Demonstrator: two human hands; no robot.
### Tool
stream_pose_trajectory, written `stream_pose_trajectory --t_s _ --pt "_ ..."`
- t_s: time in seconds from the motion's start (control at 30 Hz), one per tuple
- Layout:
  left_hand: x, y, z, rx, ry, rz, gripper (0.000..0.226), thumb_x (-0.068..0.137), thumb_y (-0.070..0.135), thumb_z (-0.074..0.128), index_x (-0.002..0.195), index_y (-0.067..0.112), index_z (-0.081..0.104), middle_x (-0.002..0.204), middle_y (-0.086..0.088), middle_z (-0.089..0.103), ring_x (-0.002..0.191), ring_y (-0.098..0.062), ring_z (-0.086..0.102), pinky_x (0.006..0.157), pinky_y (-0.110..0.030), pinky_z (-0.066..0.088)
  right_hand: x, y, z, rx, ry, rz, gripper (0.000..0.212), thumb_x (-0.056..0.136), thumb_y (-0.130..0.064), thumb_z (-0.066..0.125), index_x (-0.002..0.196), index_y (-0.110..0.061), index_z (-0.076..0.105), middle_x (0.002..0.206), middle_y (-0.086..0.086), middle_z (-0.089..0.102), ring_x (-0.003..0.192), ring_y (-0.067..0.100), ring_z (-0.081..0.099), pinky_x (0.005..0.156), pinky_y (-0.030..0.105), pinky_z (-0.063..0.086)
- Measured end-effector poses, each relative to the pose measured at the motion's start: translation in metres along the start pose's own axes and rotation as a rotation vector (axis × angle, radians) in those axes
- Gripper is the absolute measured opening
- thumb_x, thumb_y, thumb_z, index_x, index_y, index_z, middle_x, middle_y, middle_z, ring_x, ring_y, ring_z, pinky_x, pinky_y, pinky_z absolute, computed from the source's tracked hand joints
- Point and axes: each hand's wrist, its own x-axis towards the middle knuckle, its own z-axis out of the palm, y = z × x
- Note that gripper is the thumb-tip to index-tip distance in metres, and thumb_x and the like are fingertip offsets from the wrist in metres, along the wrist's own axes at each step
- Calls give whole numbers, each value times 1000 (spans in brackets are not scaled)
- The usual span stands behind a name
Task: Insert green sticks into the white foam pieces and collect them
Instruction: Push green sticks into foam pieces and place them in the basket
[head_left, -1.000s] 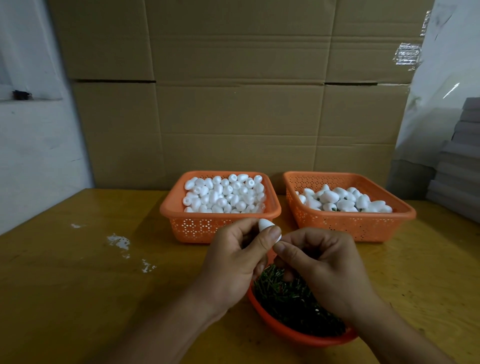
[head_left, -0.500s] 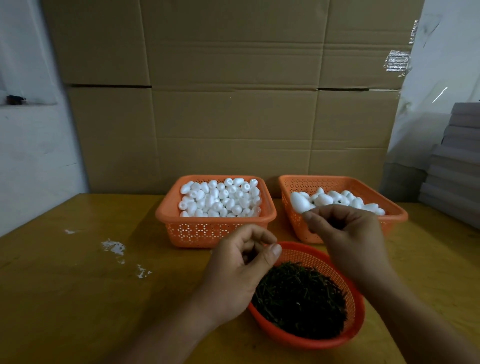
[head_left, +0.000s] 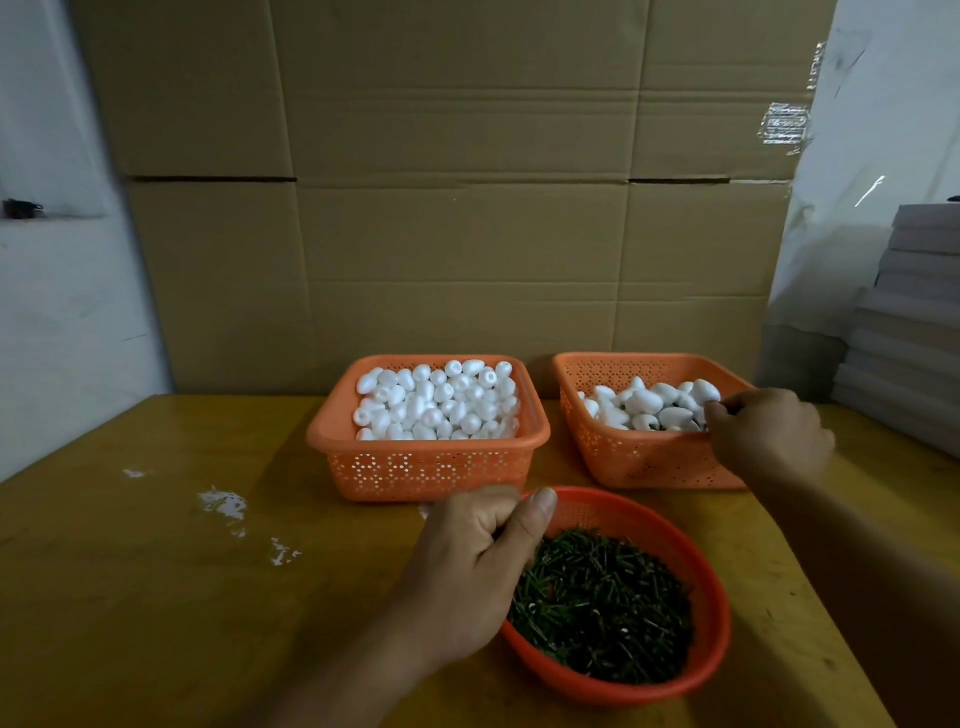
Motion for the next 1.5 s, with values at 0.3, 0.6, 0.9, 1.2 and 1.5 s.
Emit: stream_pose_trajectory --t_s 0.3,0.6,0.9,1.2,1.5 --pt "2 0 0 7 1 14 52 98 48 46 58 15 48 58 -5 50 59 -29 51 61 -50 44 14 -4 -1 -112 -132 101 38 95 -46 60 90 -11 72 99 16 69 106 35 59 99 43 39" --pt "0 -1 -3 30 43 -8 28 89 39 60 70 20 51 56 4 47 51 -12 44 48 -34 38 4 -2 -8 84 -61 23 16 86 -30 71 90 -17 78 83 8 72 80 30 63 72 36 49" --pt "12 -11 -18 139 183 -69 27 92 12 68 74 20 49 61 8 48 56 -9 45 54 -33 42 -55 -19 -32 678 -89 -93 11 90 -21 72 86 -26 63 79 5 67 59 18 58 51 32 45" --pt "63 -15 -63 439 295 -135 25 94 18 65 70 12 60 59 8 56 55 -4 51 54 -17 38 -109 -33 -56 747 -303 -373 14 94 -17 68 97 -31 67 63 11 62 56 28 56 53 38 48" --pt "150 -46 -110 864 -328 -644 18 95 19 65 108 7 68 99 -14 71 79 -25 67 74 -37 58 -119 -37 -53 712 -351 -506 14 92 -18 69 97 -31 67 59 6 60 44 9 51 46 19 41"
